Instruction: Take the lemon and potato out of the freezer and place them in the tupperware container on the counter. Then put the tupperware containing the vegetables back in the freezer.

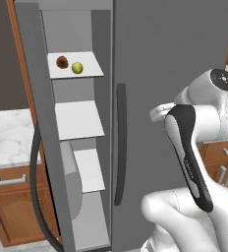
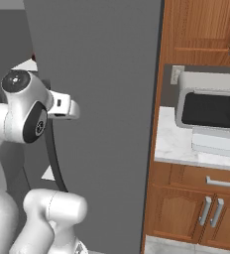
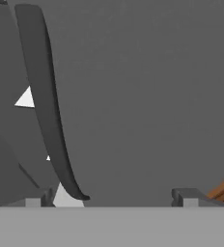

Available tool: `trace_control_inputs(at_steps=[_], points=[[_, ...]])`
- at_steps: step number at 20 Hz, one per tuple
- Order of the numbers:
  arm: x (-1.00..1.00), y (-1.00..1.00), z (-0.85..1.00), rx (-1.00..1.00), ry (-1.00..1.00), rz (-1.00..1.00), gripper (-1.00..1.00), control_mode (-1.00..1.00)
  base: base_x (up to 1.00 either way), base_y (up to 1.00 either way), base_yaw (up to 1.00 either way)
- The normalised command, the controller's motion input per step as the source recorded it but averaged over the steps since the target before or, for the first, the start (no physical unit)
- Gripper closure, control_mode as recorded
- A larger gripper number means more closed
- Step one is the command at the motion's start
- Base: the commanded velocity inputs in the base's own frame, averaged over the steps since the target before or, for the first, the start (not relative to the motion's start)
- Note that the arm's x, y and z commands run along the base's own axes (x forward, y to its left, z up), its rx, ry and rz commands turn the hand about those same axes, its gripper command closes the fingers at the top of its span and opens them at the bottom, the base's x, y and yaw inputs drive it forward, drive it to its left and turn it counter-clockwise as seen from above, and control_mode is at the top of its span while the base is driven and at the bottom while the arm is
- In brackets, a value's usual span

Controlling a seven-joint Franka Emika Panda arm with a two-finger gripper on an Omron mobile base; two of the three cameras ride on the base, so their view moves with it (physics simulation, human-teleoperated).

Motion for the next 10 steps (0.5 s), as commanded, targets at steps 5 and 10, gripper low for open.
trace_control_inputs(at_steps=[5,10], points=[[-0.5,0.0,0.01,-0.01,0.0,0.0,-1.0,-1.0,0.0,0.0,0.0],[-0.32,0.0,0.0,-0.01,0.01,0.0,-1.0,-1.0,0.0,0.0,0.0]])
